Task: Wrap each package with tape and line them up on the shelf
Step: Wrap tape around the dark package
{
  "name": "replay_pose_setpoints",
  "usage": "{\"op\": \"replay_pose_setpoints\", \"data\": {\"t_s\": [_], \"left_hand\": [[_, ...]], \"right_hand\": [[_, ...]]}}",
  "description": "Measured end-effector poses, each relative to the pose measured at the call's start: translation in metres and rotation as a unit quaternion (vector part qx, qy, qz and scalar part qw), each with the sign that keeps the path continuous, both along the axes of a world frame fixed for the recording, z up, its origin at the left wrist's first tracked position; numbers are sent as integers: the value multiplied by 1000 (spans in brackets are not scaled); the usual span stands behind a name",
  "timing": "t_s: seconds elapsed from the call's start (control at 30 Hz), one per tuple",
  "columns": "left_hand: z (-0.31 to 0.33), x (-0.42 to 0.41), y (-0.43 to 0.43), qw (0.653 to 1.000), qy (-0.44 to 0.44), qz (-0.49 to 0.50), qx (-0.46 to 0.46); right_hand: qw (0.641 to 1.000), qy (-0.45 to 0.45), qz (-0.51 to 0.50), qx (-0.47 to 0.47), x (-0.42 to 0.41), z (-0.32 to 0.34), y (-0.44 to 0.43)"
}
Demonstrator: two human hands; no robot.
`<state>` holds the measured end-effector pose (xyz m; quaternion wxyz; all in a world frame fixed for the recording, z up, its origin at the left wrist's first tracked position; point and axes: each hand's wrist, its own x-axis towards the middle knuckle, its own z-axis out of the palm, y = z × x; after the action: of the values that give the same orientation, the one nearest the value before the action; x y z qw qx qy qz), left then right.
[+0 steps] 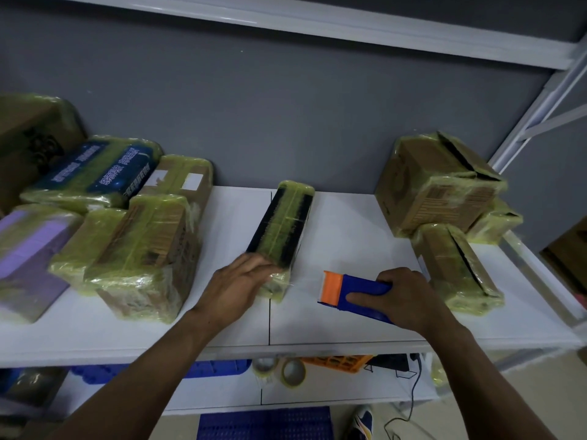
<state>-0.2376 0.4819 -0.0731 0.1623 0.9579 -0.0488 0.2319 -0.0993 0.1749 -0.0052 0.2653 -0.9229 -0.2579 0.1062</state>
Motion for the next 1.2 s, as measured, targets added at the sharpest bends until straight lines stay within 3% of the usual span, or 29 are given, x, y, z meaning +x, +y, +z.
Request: {"op": "replay_pose_setpoints", "data": {"t_s": [0.2, 0.5, 0.7, 1.2], "left_hand": [[-6, -1, -9, 999, -1, 12, -33], [-17, 11, -26, 976, -47, 91, -194], [-23, 13, -25, 972, -17, 101, -214], [-17, 11, -30, 978, -11, 131, -162]], "right_hand": [[997, -37, -14, -73, 5, -13, 15], [992, -43, -48, -111, 2, -36, 56], [989, -57, -38, -127, -3, -44, 80], [975, -146, -56, -160, -15, -52, 91]]}}
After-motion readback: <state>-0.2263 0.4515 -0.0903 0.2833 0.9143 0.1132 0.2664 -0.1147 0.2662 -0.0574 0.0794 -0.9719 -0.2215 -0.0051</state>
